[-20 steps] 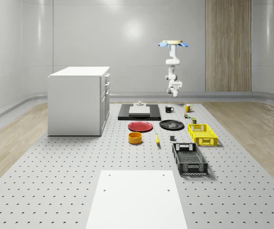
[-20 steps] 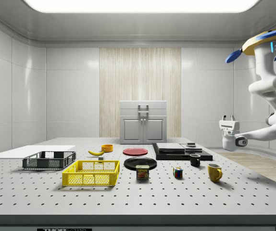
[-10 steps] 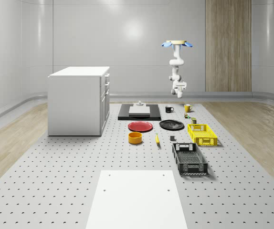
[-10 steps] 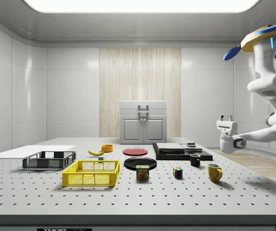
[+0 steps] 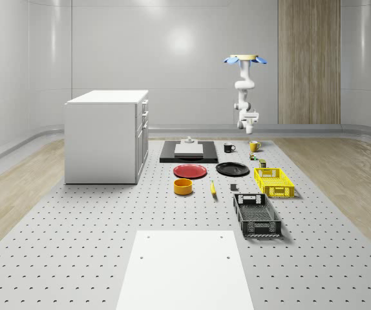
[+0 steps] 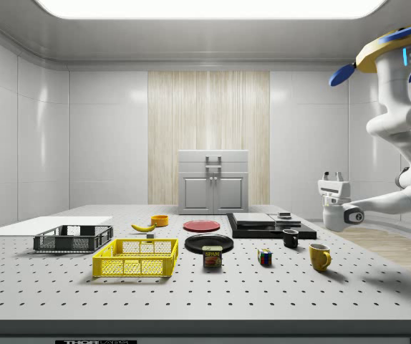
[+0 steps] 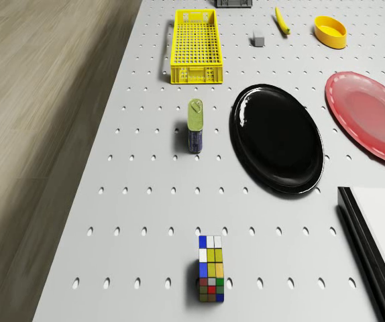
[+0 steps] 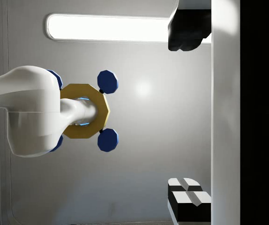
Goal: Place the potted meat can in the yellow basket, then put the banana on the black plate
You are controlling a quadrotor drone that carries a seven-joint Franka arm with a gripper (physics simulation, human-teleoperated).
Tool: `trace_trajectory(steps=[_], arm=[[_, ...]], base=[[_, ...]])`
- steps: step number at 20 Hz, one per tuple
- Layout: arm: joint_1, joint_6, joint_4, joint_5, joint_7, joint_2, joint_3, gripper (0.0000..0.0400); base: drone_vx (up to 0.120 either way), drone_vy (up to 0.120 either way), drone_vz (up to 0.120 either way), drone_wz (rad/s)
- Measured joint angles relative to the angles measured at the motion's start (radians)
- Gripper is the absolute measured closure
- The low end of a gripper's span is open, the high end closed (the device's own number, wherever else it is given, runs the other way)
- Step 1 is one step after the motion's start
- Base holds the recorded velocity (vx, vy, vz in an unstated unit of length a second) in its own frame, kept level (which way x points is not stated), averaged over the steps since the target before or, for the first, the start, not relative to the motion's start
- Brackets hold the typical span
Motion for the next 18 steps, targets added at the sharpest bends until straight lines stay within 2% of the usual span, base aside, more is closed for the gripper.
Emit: trace_trajectory(steps=[10,18], arm=[[-0.012,0.008,-0.007,-0.053,0.007,-0.006,0.038,0.0],[-0.052,0.018,-0.032,-0.235,0.032,-0.015,0.167,0.0]], base=[[0.12,0.12,0.0,0.0],[0.12,0.0,0.0,0.0]])
